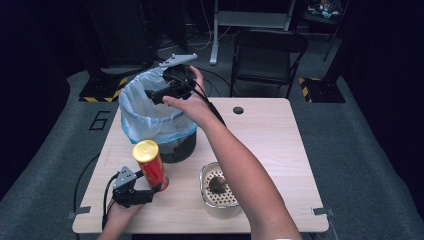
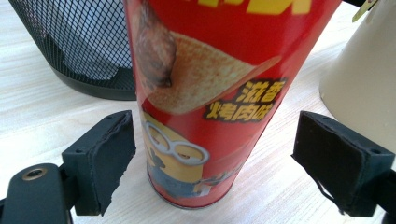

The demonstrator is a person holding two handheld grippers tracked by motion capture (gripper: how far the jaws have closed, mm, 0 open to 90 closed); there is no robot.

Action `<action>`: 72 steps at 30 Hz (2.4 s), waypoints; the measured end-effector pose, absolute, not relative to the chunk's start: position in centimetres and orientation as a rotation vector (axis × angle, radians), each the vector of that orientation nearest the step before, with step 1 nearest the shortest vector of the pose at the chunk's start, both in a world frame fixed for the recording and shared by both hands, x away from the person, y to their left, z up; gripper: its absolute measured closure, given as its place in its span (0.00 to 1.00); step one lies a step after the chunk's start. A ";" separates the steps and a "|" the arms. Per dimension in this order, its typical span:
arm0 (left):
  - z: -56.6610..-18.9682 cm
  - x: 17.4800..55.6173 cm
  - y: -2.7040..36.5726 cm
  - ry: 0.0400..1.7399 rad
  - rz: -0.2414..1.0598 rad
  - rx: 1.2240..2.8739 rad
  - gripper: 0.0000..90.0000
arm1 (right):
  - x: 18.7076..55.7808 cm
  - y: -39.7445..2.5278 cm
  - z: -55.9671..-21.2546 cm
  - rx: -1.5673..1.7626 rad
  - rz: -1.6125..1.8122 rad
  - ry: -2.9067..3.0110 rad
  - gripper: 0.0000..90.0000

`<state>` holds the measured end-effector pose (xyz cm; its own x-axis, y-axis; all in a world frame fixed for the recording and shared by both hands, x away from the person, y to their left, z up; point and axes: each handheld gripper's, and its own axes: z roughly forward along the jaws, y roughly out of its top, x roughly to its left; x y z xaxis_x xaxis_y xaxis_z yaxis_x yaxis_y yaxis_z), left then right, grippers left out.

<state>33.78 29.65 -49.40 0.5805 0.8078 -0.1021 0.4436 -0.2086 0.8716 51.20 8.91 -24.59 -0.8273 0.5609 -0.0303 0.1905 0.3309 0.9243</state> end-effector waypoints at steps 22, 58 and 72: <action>-48.8 34.4 29.2 1.000 0.470 1.864 0.14 | 47.1 -3.7 -23.8 0.676 1.526 2.089 0.24; -47.2 34.3 28.6 0.980 0.548 1.910 0.27 | 42.6 -14.9 -32.1 0.852 1.358 2.038 0.29; -43.8 33.6 28.3 0.972 0.503 1.914 0.27 | 41.6 -18.5 -37.6 1.018 1.361 1.966 0.29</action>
